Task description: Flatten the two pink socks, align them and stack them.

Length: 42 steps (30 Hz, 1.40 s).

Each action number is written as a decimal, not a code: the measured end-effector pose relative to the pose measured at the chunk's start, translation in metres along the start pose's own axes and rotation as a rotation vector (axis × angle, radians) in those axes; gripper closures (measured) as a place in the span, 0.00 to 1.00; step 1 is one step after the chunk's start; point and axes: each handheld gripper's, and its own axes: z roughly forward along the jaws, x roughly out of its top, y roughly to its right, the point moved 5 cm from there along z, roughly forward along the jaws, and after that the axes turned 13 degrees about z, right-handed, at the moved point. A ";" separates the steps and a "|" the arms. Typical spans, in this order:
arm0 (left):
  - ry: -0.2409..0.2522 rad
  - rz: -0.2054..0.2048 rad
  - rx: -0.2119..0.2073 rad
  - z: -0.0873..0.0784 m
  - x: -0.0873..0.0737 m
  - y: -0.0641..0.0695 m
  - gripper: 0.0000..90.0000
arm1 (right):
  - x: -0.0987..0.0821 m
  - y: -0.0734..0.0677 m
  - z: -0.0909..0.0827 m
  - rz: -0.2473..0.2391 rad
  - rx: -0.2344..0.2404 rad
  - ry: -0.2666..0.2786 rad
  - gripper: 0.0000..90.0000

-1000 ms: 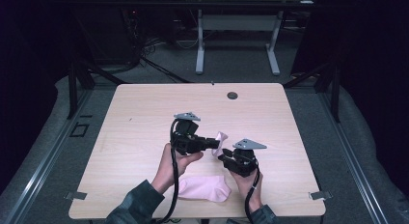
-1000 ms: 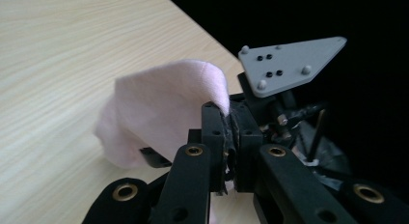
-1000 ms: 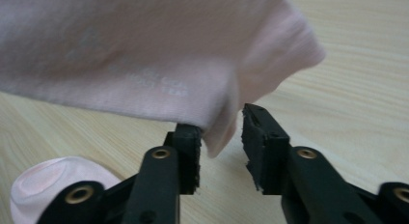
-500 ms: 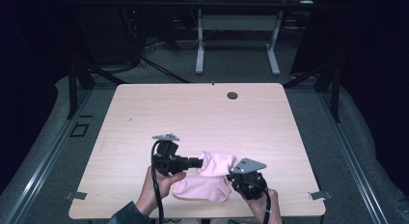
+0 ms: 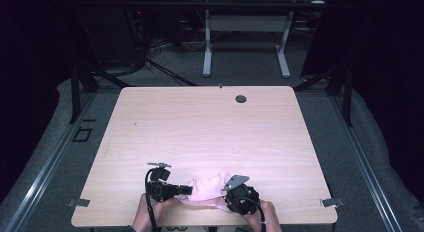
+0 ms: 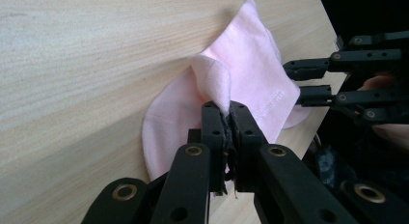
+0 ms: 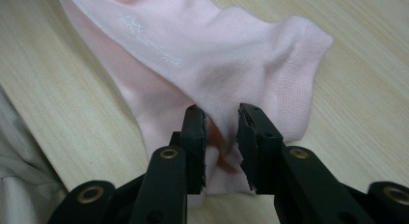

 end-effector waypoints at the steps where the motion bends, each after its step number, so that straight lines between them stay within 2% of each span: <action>1: 0.006 0.005 -0.002 0.000 0.000 0.000 0.96 | -0.001 0.001 -0.002 -0.003 0.004 0.020 0.92; 3: 0.018 0.008 0.002 -0.002 0.002 0.001 0.96 | 0.000 0.001 -0.004 -0.010 0.012 0.043 0.97; 6: 0.030 0.012 0.005 -0.005 0.004 0.002 0.96 | 0.001 0.000 -0.011 -0.025 0.009 0.062 0.97; 7: 0.036 0.018 0.013 -0.007 0.005 0.004 0.96 | 0.003 -0.004 -0.022 -0.041 0.003 0.083 0.98; 9: 0.034 0.033 0.025 -0.009 0.006 0.005 0.96 | 0.003 -0.007 -0.027 -0.049 0.005 0.090 0.98; 11: 0.021 0.039 0.025 -0.008 0.004 0.006 0.96 | 0.000 -0.015 -0.034 -0.090 0.000 0.054 0.97; 14: -0.003 0.054 0.029 -0.003 0.000 0.006 0.96 | -0.004 -0.019 -0.032 -0.113 0.001 0.021 0.96; 16: -0.012 0.060 0.032 0.000 -0.002 0.006 0.96 | -0.007 -0.019 -0.027 -0.108 0.011 0.008 0.93; 17: -0.016 0.059 0.030 0.002 -0.003 0.006 0.95 | -0.008 -0.014 -0.022 -0.083 0.021 -0.012 0.89; 19: -0.021 0.054 0.029 0.003 -0.004 0.004 0.95 | -0.008 -0.011 -0.020 -0.071 0.025 -0.013 0.90; 20: -0.026 0.055 0.028 0.003 -0.005 0.004 0.95 | -0.009 -0.007 -0.019 -0.062 0.044 -0.013 0.97; 22: -0.030 0.052 0.032 0.003 -0.005 0.002 0.95 | -0.009 -0.006 -0.019 -0.061 0.045 -0.010 0.98; 25: -0.033 0.056 0.040 0.003 -0.005 0.002 0.94 | -0.008 -0.013 -0.031 -0.079 0.042 0.008 0.98; 29: -0.043 0.061 0.052 0.005 -0.005 0.002 0.93 | -0.008 -0.020 -0.039 -0.101 0.051 -0.005 0.98; 30: -0.055 0.071 0.067 0.006 -0.005 0.001 0.88 | -0.012 -0.024 -0.036 -0.098 0.103 -0.034 0.95; 31: -0.055 0.071 0.067 0.006 -0.005 0.001 0.84 | -0.014 -0.024 -0.032 -0.081 0.124 -0.043 0.91; 32: -0.059 0.081 0.087 0.006 -0.005 0.000 0.75 | -0.016 -0.022 -0.028 -0.062 0.143 -0.052 0.85; 33: -0.062 0.097 0.117 0.005 -0.004 0.000 0.75 | -0.016 -0.022 -0.028 -0.062 0.143 -0.052 0.85; 34: -0.061 0.123 0.163 0.002 -0.004 0.000 0.66 | -0.017 -0.017 -0.027 -0.049 0.167 -0.065 0.76; 35: -0.055 0.150 0.216 -0.002 -0.003 -0.001 0.44 | -0.019 -0.009 -0.029 0.023 0.249 -0.030 0.62; 36: -0.055 0.150 0.216 -0.002 -0.003 -0.001 0.38 | -0.018 -0.004 -0.032 0.045 0.277 0.002 0.58; 37: -0.053 0.163 0.236 -0.004 -0.003 -0.002 0.33 | -0.018 0.002 -0.034 0.073 0.284 0.028 0.51; 38: -0.052 0.179 0.266 -0.007 -0.003 -0.004 0.33 | -0.018 0.002 -0.034 0.073 0.284 0.028 0.51; 39: -0.049 0.186 0.295 -0.010 -0.003 -0.005 0.30 | -0.018 0.008 -0.036 0.096 0.279 0.055 0.46; 40: -0.040 0.189 0.304 -0.013 -0.002 -0.007 0.27 | -0.018 0.015 -0.037 0.117 0.282 0.075 0.40; 41: -0.018 0.194 0.339 -0.019 -0.002 -0.010 0.20 | -0.019 0.028 -0.039 0.165 0.270 0.111 0.29; 42: -0.007 0.195 0.348 -0.022 -0.002 -0.011 0.18 | -0.020 0.034 -0.041 0.179 0.267 0.122 0.27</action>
